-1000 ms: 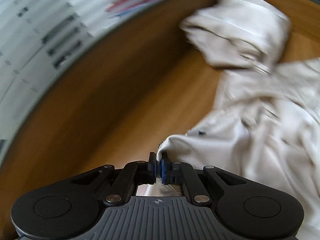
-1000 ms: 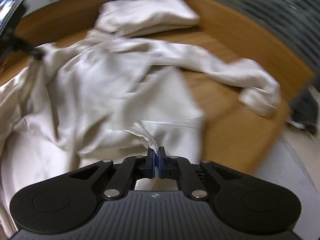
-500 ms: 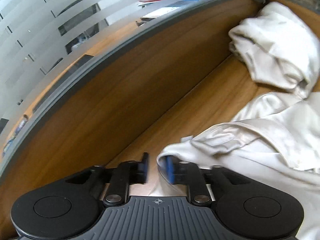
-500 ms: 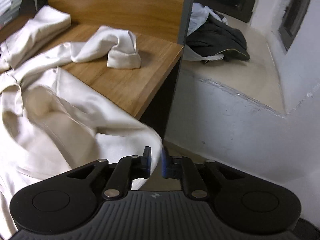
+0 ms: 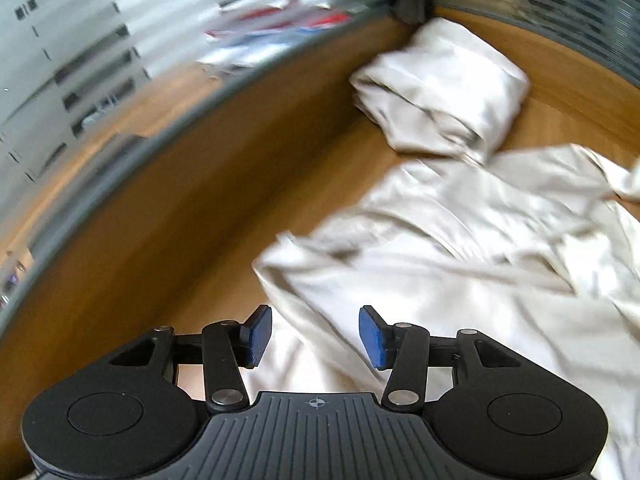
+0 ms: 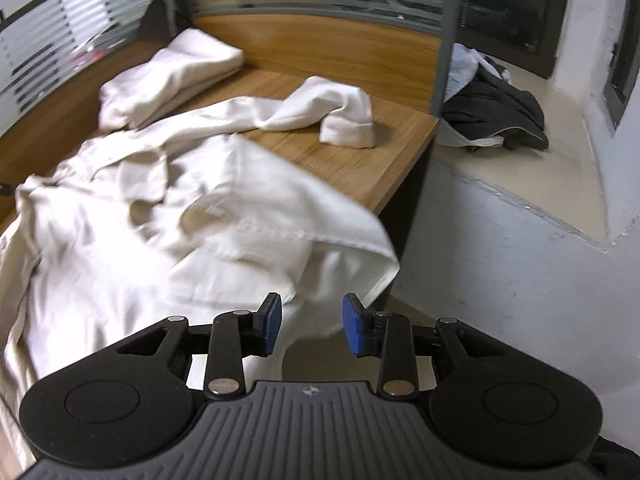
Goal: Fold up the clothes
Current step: 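Grasp the shirt front with the left gripper and pull it flat while the right gripper releases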
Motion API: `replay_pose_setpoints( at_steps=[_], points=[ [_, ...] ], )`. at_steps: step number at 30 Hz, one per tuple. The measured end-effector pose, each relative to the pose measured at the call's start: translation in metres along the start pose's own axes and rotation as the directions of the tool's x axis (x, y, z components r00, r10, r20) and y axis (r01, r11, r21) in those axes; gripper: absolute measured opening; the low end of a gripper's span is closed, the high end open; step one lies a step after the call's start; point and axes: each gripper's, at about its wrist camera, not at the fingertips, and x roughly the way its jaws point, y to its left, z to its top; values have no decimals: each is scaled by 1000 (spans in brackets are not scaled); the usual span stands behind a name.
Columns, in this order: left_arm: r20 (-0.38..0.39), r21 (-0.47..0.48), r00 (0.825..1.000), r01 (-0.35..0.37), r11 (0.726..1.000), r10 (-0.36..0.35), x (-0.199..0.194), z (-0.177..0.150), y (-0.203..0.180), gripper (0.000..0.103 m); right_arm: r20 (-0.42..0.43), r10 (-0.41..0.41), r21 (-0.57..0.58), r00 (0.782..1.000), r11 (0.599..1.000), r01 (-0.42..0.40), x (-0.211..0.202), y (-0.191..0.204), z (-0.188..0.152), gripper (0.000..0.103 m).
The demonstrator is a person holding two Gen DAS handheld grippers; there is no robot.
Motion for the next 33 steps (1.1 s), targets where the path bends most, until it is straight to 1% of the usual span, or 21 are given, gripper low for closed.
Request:
replay_pose_setpoints(
  at_steps=[7, 10, 12, 15, 17, 20, 21, 23, 24, 26, 28, 31, 33],
  points=[
    [-56, 53, 996, 72, 996, -69, -4, -43, -35, 51, -6, 93, -23, 996, 995, -94, -29, 22, -39, 38],
    [-87, 88, 994, 71, 994, -64, 0, -59, -48, 51, -21, 148, -59, 989, 987, -149, -39, 36, -57, 38],
    [-100, 100, 993, 72, 992, -62, 1, -68, -53, 51, -37, 198, -83, 979, 976, -201, -43, 48, -70, 38],
    [-102, 104, 993, 77, 992, -66, 2, -76, -58, 51, -65, 274, -120, 960, 952, -280, -51, 68, -89, 38],
    [-96, 110, 993, 72, 991, -62, 4, -81, -60, 49, -87, 333, -141, 939, 929, -342, -56, 83, -101, 38],
    [-99, 110, 992, 87, 990, -76, 7, -84, -62, 41, -134, 408, -181, 903, 886, -428, -63, 110, -120, 38],
    [-97, 107, 992, 93, 990, -83, 8, -85, -62, 40, -152, 430, -188, 890, 872, -453, -65, 118, -126, 38],
    [-92, 99, 991, 104, 990, -94, 7, -86, -61, 30, -193, 469, -205, 862, 840, -503, -68, 135, -138, 38],
    [-90, 94, 991, 110, 989, -101, 6, -87, -61, 28, -210, 482, -217, 851, 825, -521, -71, 145, -145, 38],
    [-82, 87, 992, 105, 991, -98, 5, -89, -59, 15, -244, 489, -237, 837, 807, -541, -73, 162, -158, 38],
    [-75, 72, 992, 106, 992, -100, 2, -90, -55, 10, -268, 484, -240, 833, 804, -544, -75, 173, -169, 38],
    [-53, 43, 992, 113, 993, -110, -7, -88, -46, 7, -279, 501, -220, 819, 797, -562, -82, 181, -181, 38],
    [-35, 26, 992, 121, 992, -120, -14, -86, -39, 7, -263, 527, -189, 808, 793, -579, -89, 181, -184, 38]
  ],
)
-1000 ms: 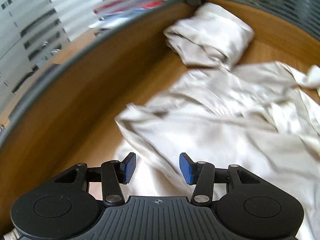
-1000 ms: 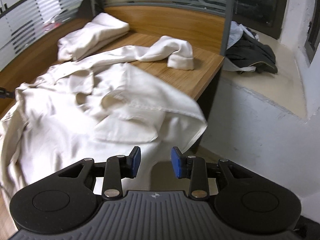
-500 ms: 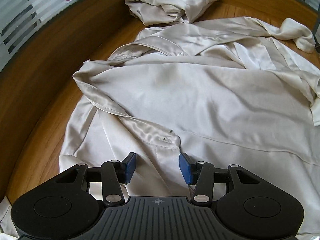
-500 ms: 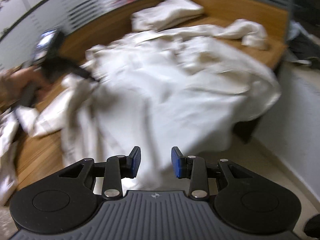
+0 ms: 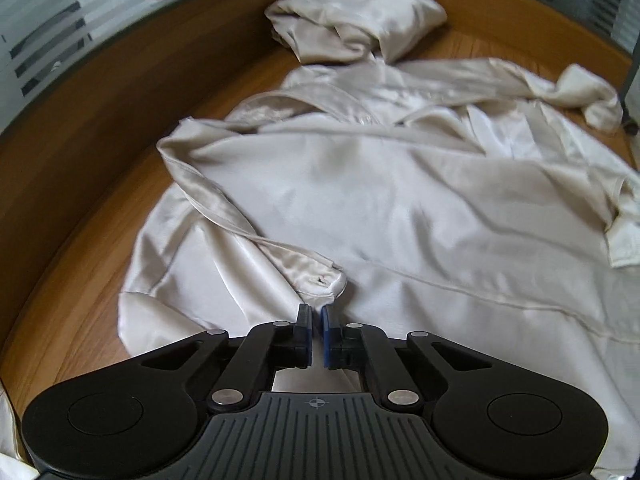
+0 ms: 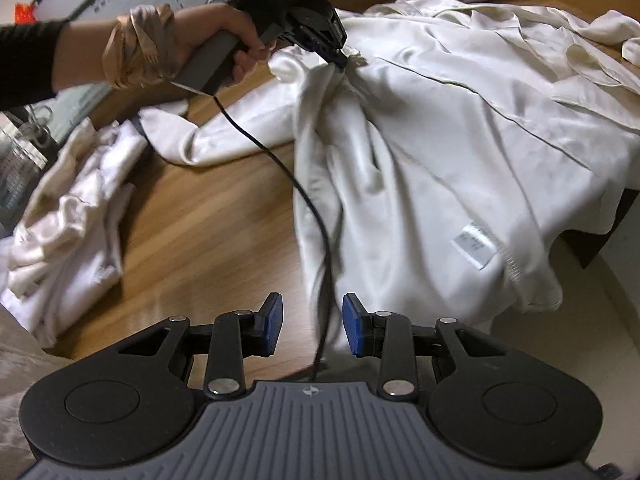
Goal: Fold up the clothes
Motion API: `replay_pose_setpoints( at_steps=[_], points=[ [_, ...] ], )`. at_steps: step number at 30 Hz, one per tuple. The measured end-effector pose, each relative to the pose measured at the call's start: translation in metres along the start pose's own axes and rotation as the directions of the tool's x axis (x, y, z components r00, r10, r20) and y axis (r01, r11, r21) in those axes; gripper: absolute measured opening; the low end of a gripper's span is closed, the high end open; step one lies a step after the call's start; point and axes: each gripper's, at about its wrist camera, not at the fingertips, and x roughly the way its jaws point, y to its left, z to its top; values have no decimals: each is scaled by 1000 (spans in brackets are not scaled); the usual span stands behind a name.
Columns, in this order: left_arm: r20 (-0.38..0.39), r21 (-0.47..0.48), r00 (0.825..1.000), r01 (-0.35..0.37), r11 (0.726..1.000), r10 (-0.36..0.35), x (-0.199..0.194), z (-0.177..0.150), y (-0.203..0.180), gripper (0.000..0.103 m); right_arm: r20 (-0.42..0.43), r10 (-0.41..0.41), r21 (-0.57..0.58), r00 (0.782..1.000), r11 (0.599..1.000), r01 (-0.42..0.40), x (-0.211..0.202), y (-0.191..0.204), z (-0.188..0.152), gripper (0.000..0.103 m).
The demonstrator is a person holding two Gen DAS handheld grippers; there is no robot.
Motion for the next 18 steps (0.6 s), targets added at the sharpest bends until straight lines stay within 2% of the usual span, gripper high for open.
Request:
replay_pose_setpoints(
  at_steps=[4, 6, 7, 9, 12, 15, 16, 17, 18],
  points=[
    [27, -36, 1000, 14, 999, -13, -14, 2, 15, 6, 64, 89, 109, 994, 989, -95, -12, 1, -6, 38],
    [32, -63, 999, 26, 998, -24, -18, 3, 22, 7, 85, 93, 140, 992, 985, -105, -15, 3, -9, 39],
    [33, -80, 999, 31, 996, -29, -20, 3, 26, 6, 90, 77, 148, 993, 985, -90, -15, 4, -10, 39],
    [38, -101, 999, 41, 994, -37, -24, 2, 32, 6, 74, -16, 140, 997, 990, 6, -10, 8, -13, 39],
    [53, -120, 998, 51, 991, -45, -30, 0, 37, 6, 29, -135, 106, 990, 986, 131, 6, 10, -18, 39],
    [80, -124, 996, 53, 991, -43, -38, 0, 40, 2, 7, -182, 40, 983, 983, 181, 22, 15, -22, 38],
    [95, -123, 995, 51, 991, -40, -41, 0, 41, 2, 8, -201, 12, 980, 979, 201, 26, 18, -23, 36],
    [109, -122, 993, 49, 991, -36, -45, 1, 42, 2, 13, -228, -13, 974, 974, 228, 28, 21, -23, 24],
    [120, -127, 992, 49, 991, -34, -48, 2, 43, 2, 17, -254, -35, 967, 967, 254, 31, 23, -22, 4]
  ],
)
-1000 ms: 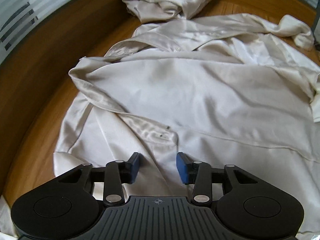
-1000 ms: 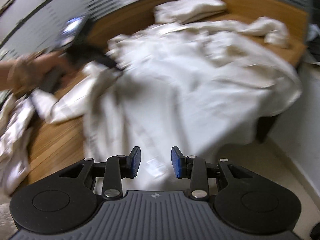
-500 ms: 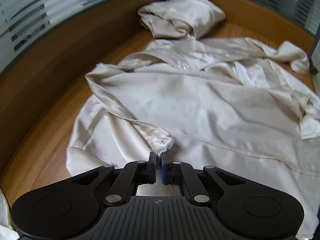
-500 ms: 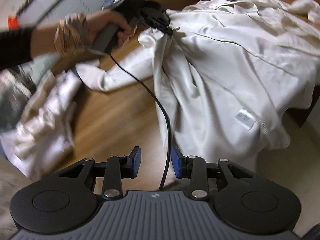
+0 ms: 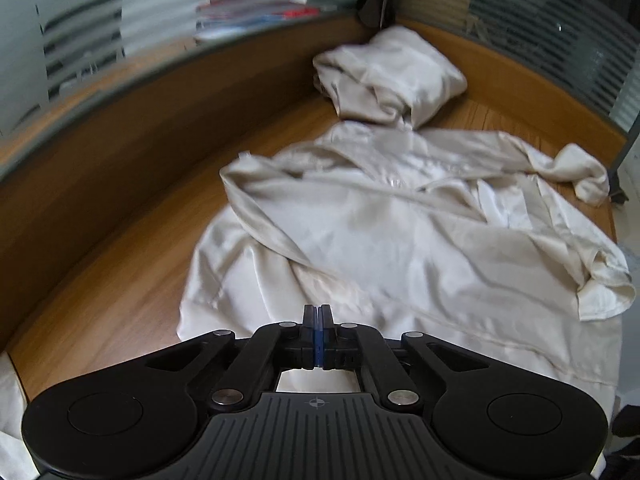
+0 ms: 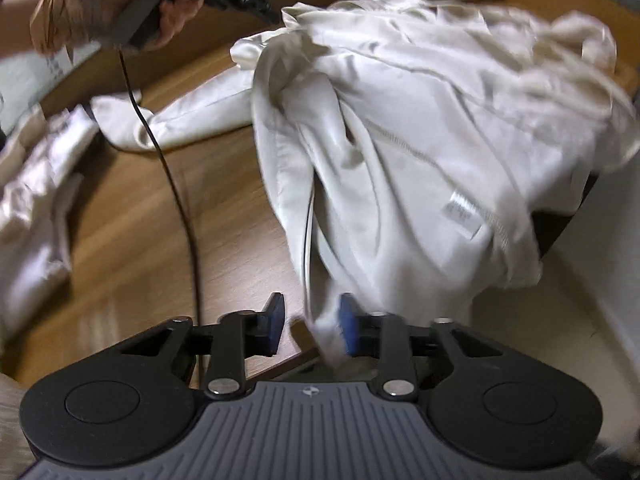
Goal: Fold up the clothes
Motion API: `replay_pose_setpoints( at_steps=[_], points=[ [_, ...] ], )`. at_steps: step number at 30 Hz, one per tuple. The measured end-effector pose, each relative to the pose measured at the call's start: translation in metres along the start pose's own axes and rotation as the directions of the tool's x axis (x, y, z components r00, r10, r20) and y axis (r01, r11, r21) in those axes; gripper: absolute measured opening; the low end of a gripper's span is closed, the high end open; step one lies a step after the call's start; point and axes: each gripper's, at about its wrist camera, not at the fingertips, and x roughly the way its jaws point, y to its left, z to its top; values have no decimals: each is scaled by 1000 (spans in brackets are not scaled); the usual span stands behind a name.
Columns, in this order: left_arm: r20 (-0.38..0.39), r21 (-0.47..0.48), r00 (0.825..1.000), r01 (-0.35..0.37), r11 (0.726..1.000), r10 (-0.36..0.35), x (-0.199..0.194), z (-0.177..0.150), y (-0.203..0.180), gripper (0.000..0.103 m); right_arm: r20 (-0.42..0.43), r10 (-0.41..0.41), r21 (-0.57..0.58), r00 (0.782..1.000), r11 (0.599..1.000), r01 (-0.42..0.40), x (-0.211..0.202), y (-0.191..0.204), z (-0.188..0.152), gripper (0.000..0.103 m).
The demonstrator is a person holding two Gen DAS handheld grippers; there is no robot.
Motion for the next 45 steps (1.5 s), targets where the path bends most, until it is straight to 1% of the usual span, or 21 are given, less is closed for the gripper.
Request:
replay_pose_setpoints(
  at_steps=[2, 7, 9, 11, 12, 14, 15, 16, 17, 18, 22, 24, 25, 27, 28, 30, 31, 34, 37, 41, 45],
  points=[
    [13, -18, 1000, 2, 1000, -2, -4, 3, 4, 2, 3, -25, -3, 1000, 1000, 25, 0, -2, 3, 1],
    [-39, -53, 998, 44, 998, -46, -1, 6, 4, 4, 31, -60, 8, 998, 998, 59, -18, -19, 17, 1],
    [-53, -28, 997, 53, 998, -55, 4, 5, -3, 8, 35, -57, 27, 998, 998, 56, -26, -29, 23, 1],
    [-71, 4, 996, 54, 999, -54, 12, 4, -13, 20, 34, -53, 36, 998, 998, 52, -32, -38, 28, 1],
    [-82, 17, 995, 54, 998, -52, 18, 3, -17, 23, 31, -53, 39, 998, 998, 51, -35, -42, 30, 1],
    [-103, 44, 993, 54, 998, -49, 28, 2, -26, 41, 29, -51, 42, 998, 998, 50, -37, -48, 34, 1],
    [-110, 59, 993, 52, 997, -45, 34, 2, -30, 46, 28, -50, 44, 998, 998, 48, -37, -51, 36, 1],
    [-115, 75, 993, 49, 996, -40, 39, 1, -33, 57, 25, -46, 46, 999, 998, 45, -36, -54, 38, 1],
    [-120, 91, 992, 47, 995, -36, 45, 1, -37, 60, 23, -43, 49, 999, 998, 42, -36, -56, 39, 1],
    [-127, 108, 991, 42, 993, -28, 50, 0, -39, 60, 20, -40, 52, 999, 998, 39, -35, -58, 41, 1],
    [-178, 177, 984, 7, 984, 25, 71, -5, -49, 59, 16, -33, 67, 999, 997, 32, -31, -61, 44, 1],
    [-188, 208, 981, -13, 978, 53, 77, -9, -51, 56, 15, -30, 73, 999, 997, 29, -30, -62, 44, 1],
    [-190, 213, 980, -12, 977, 54, 78, -11, -51, 50, 14, -29, 76, 999, 997, 28, -29, -62, 44, 1],
    [-184, 203, 983, 15, 979, 23, 78, -12, -50, 38, 11, -28, 79, 1000, 997, 28, -28, -63, 45, 1],
    [-185, 199, 983, 32, 979, 5, 78, -13, -50, 26, 9, -28, 80, 1000, 996, 27, -28, -63, 45, 1],
    [-182, 193, 983, 20, 981, 16, 76, -12, -52, 19, 5, -30, 77, 1000, 997, 30, -27, -64, 46, 1],
    [-171, 175, 985, 21, 984, 10, 73, -11, -52, 6, 3, -32, 74, 999, 997, 32, -27, -64, 46, 1],
    [-94, 117, 996, 25, 993, -14, 55, -1, -49, 5, 7, -55, 60, 998, 997, 54, -31, -65, 49, 1],
    [-3, 51, 1000, 25, 998, -25, 35, 16, -42, 4, 31, -98, 52, 995, 994, 96, -41, -73, 59, 1],
    [99, -19, 995, 23, 1000, -21, 17, 43, -34, 4, 65, -159, 27, 985, 987, 158, -56, -91, 79, 1],
    [142, -56, 990, 21, 998, -13, 19, 70, -35, 4, 112, -226, -4, 968, 974, 227, -66, -121, 113, 1]
  ],
)
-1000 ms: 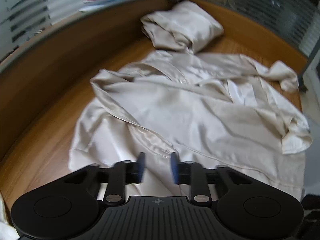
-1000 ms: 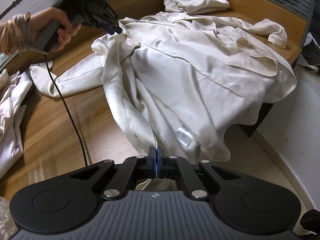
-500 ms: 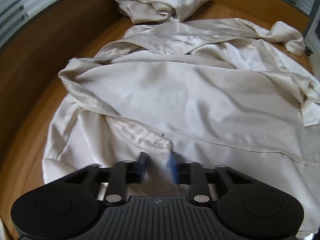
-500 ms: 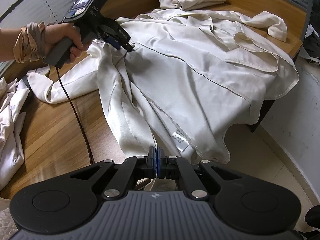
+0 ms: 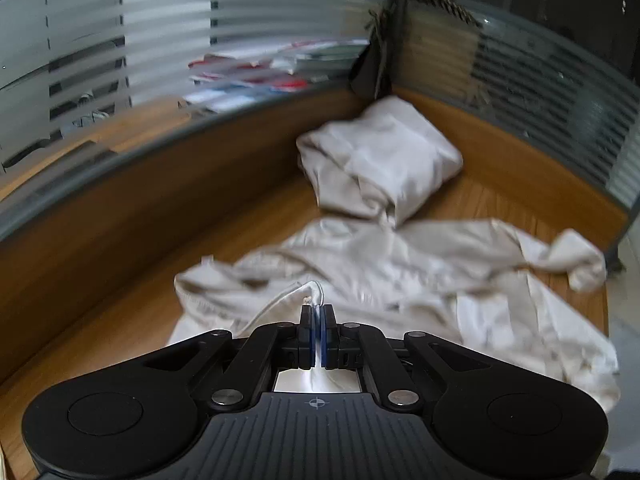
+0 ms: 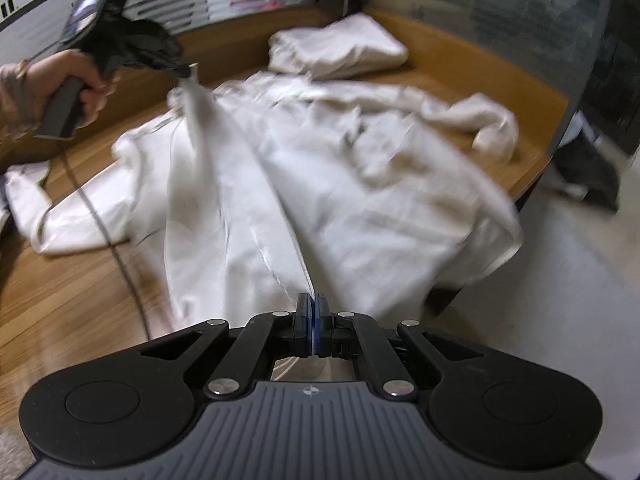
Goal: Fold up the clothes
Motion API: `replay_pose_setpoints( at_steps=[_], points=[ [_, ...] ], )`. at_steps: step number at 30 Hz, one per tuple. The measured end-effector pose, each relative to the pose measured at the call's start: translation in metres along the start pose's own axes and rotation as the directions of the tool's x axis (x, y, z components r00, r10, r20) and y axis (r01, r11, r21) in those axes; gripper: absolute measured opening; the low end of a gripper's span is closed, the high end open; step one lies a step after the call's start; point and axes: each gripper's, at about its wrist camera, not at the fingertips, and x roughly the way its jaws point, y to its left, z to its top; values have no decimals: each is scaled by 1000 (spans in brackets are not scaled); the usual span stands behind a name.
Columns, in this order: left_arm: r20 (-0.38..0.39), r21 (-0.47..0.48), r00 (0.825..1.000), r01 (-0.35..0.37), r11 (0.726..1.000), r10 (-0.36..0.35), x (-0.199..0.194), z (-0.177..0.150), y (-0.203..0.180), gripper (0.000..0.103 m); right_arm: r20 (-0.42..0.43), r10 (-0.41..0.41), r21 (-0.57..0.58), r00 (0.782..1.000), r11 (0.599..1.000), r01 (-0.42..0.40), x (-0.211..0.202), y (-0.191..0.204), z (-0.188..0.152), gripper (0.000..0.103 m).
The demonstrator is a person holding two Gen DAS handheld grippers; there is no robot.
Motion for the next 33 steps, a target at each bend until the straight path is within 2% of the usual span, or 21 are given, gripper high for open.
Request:
replay_pose_setpoints(
  at_steps=[4, 7, 9, 10, 11, 12, 14, 17, 23, 25, 27, 33],
  points=[
    [4, -8, 1000, -4, 1000, 4, 14, 12, -9, 4, 21, -60, -44, 998, 997, 61, 20, -35, 37, 1],
    [-22, -7, 1000, -8, 1000, 8, 25, 14, -14, 7, -3, -68, -49, 998, 996, 68, 44, -57, 57, 2],
    [-38, -4, 999, -8, 1000, 7, 27, 14, -15, 13, -16, -68, -35, 998, 997, 67, 55, -68, 63, 4],
    [-44, 4, 999, -7, 1000, 7, 26, 13, -15, 23, -20, -70, -27, 997, 997, 70, 60, -73, 65, 6],
    [-47, 17, 999, -4, 1000, 5, 24, 12, -15, 33, -21, -75, -21, 997, 997, 75, 64, -78, 67, 14],
    [-45, 33, 999, 1, 999, 0, 20, 11, -14, 34, -15, -85, -19, 996, 996, 84, 64, -79, 66, 22],
    [-54, 65, 998, 11, 998, -7, 11, 7, -9, 35, 1, -83, -1, 997, 997, 83, 59, -81, 62, 29],
    [-81, 105, 997, 25, 994, -16, -3, -1, -1, 45, 14, -45, 47, 999, 998, 44, 47, -82, 48, 29],
    [-144, 217, 989, 45, 975, -14, -34, -42, 12, 55, 17, 24, 109, 1000, 994, -25, 20, -78, 12, 34],
    [-172, 257, 985, 68, 964, -24, -44, -61, 13, 57, 13, 40, 117, 999, 992, -42, 12, -73, -1, 35],
    [-197, 295, 980, 100, 950, -42, -53, -82, 12, 61, 6, 54, 122, 999, 991, -54, 5, -67, -16, 40],
    [-284, 397, 958, 162, 903, -47, -68, -143, 3, 64, -21, 80, 143, 997, 987, -76, -9, -52, -56, 41]
  ],
)
